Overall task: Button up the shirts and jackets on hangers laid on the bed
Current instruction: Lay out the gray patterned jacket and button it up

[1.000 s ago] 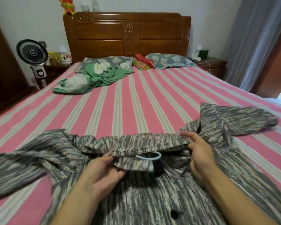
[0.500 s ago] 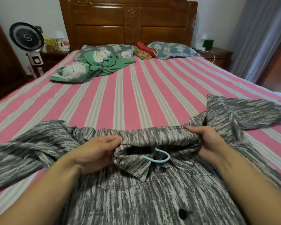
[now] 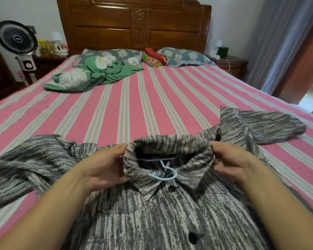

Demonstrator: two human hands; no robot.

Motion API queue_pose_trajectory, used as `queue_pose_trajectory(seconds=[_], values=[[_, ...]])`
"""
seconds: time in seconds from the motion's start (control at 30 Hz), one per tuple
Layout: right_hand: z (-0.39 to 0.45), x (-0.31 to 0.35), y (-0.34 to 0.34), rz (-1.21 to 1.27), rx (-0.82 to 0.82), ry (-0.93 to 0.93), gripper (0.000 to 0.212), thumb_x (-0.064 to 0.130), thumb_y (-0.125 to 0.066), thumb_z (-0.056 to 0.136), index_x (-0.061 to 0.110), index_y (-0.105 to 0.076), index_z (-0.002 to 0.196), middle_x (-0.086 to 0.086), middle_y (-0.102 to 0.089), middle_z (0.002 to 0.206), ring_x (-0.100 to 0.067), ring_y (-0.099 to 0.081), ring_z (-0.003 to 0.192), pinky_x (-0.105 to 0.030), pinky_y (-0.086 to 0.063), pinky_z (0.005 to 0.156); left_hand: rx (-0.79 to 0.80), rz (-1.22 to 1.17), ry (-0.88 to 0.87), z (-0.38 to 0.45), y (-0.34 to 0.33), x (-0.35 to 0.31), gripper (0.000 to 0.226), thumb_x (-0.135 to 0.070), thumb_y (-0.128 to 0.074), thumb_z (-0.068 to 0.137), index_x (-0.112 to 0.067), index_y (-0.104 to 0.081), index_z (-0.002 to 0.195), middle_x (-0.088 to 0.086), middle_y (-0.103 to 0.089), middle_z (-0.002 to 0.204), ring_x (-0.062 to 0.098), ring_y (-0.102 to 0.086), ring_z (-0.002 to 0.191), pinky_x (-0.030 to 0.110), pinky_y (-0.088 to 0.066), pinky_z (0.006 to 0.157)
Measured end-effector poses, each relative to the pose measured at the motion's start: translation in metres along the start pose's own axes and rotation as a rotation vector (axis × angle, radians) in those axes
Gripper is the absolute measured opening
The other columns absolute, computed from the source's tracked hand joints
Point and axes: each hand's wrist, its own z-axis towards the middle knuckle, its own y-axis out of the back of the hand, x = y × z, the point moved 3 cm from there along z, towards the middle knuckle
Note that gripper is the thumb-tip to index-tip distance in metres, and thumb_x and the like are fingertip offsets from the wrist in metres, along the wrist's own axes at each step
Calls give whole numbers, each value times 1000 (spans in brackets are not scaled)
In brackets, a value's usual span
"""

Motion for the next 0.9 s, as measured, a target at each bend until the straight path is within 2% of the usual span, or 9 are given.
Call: queue_pose_trajectory(seconds=[0.07, 0.17, 0.23, 0.33, 0.47, 0.63, 0.73, 0.83, 0.9], values=[[8, 4, -11, 251, 46, -17, 8, -5, -50, 97, -6, -51, 105, -27, -57, 128, -32, -52, 130, -56, -48, 105, 8, 26, 75, -5, 7, -4, 35, -33, -52, 103, -8, -59, 125, 11, -59, 120, 25, -60, 84, 37, -55, 73], [17, 1, -39, 314, 81, 18, 17, 4, -35, 105, 1, -49, 114, -28, -53, 117, -35, -56, 117, -57, -51, 99, 20, -229, 9, -9, 6, -11, 27, -20, -48, 105, -2, -57, 122, 19, -67, 104, 21, -67, 82, 37, -61, 70], [21, -3, -50, 323, 111, 59, 23, 12, -33, 108, 1, -53, 111, -22, -56, 106, -31, -61, 97, -46, -52, 96, 76, -360, -96, -15, -9, -13, 27, -19, -39, 108, -4, -54, 125, 31, -68, 113, 36, -72, 100, 51, -62, 80], [10, -10, -49, 238, 124, 71, 29, 26, -38, 109, 2, -53, 113, -32, -64, 112, -45, -64, 114, -65, -45, 103, 100, -444, -169, -18, -25, -6, 33, -23, -32, 110, -8, -48, 134, 39, -62, 123, 51, -64, 112, 66, -48, 99], [-14, -24, -34, 18, 125, -57, 17, 3, -57, 93, 1, -58, 109, -26, -61, 112, -37, -66, 105, -53, -58, 87, 46, -446, -217, -22, -25, 10, 25, -6, -42, 104, -3, -58, 123, 26, -71, 114, 36, -71, 106, 51, -59, 91], [-19, -28, -26, 448, 140, 10, 37, -8, -26, 95, 1, -61, 98, -34, -63, 122, -46, -60, 119, -69, -46, 96, 33, -411, -186, -27, -17, 17, 38, -1, -40, 95, 5, -57, 128, 28, -66, 124, 35, -64, 116, 42, -62, 84], [-12, -26, -28, 391, 60, 50, 27, 6, -33, 100, -4, -52, 116, -27, -58, 130, -39, -58, 120, -64, -46, 102, -117, -154, -250, -25, -10, 7, 32, -14, -41, 105, 3, -56, 127, 26, -67, 124, 35, -65, 111, 48, -57, 90], [-21, -16, -23, -379, -303, 412, 23, 24, -41, 105, 12, -54, 120, -6, -56, 122, -20, -54, 107, -46, -46, 97, -303, 320, -415, -28, -8, -3, 42, -48, -57, 95, -21, -53, 128, 6, -59, 122, 26, -59, 111, 55, -47, 107], [-31, -7, -34, -683, -342, 653, 37, 35, -46, 104, 20, -48, 138, 6, -46, 135, -11, -46, 119, -39, -40, 101, -389, 836, -452, -27, -17, -3, 60, -55, -64, 91, -34, -42, 142, -1, -46, 135, 21, -53, 118, 48, -44, 109]])
